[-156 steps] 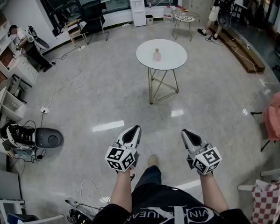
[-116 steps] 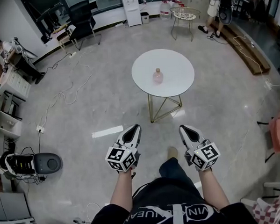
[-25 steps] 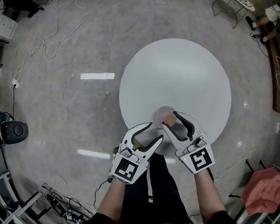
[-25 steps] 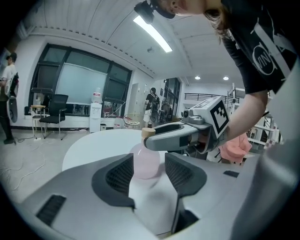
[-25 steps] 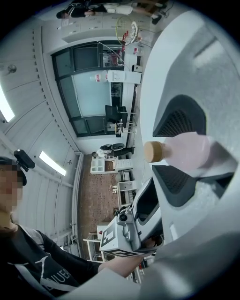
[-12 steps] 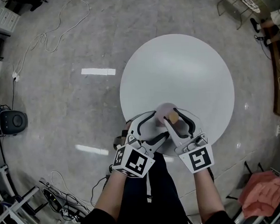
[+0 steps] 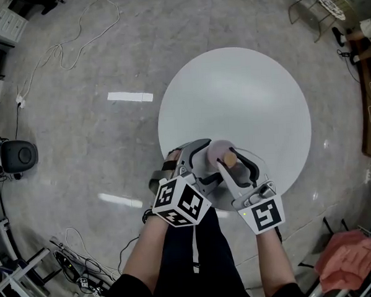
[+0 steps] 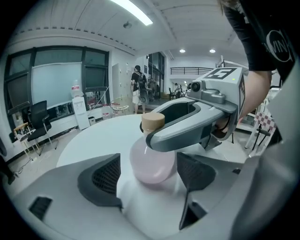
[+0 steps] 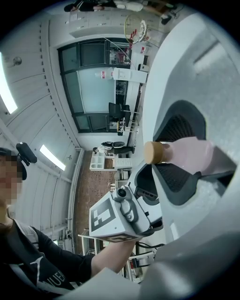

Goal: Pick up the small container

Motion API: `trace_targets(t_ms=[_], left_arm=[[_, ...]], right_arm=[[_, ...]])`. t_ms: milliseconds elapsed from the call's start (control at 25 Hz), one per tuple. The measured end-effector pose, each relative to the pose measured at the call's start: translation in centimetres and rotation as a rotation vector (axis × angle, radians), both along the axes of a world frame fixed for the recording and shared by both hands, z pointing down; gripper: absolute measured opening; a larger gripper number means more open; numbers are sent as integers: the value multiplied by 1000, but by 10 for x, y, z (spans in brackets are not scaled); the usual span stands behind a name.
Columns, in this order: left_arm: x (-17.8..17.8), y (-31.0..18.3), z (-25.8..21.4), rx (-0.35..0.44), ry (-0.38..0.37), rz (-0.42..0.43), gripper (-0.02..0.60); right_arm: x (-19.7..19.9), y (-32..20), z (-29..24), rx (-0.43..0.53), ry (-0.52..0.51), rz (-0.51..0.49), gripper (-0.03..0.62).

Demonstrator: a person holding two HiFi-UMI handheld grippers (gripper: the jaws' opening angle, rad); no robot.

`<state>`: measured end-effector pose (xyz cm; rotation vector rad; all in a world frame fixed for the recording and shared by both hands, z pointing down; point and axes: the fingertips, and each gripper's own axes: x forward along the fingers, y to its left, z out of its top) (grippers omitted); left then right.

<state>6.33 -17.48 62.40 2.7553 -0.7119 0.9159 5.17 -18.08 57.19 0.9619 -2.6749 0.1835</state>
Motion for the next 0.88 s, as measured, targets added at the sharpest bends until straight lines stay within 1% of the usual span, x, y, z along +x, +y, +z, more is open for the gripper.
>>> trace_targets(t_ms=[200, 400, 480, 680, 880], left_arm=[[6, -2, 6, -10, -42, 83, 350], [19, -2, 11, -15, -83, 187, 356], [21, -2, 15, -21, -90, 208, 357], [25, -2, 18, -48, -50, 222, 359], [31, -2, 20, -25, -34, 269, 359]], right_arm=[[-2, 2, 0, -1, -10, -14, 144], [0, 3, 0, 2, -10, -26, 144], [0, 4, 1, 4, -13, -28, 144], [0, 3, 1, 10, -17, -34, 144], [1, 3, 2, 12, -25, -37, 144]])
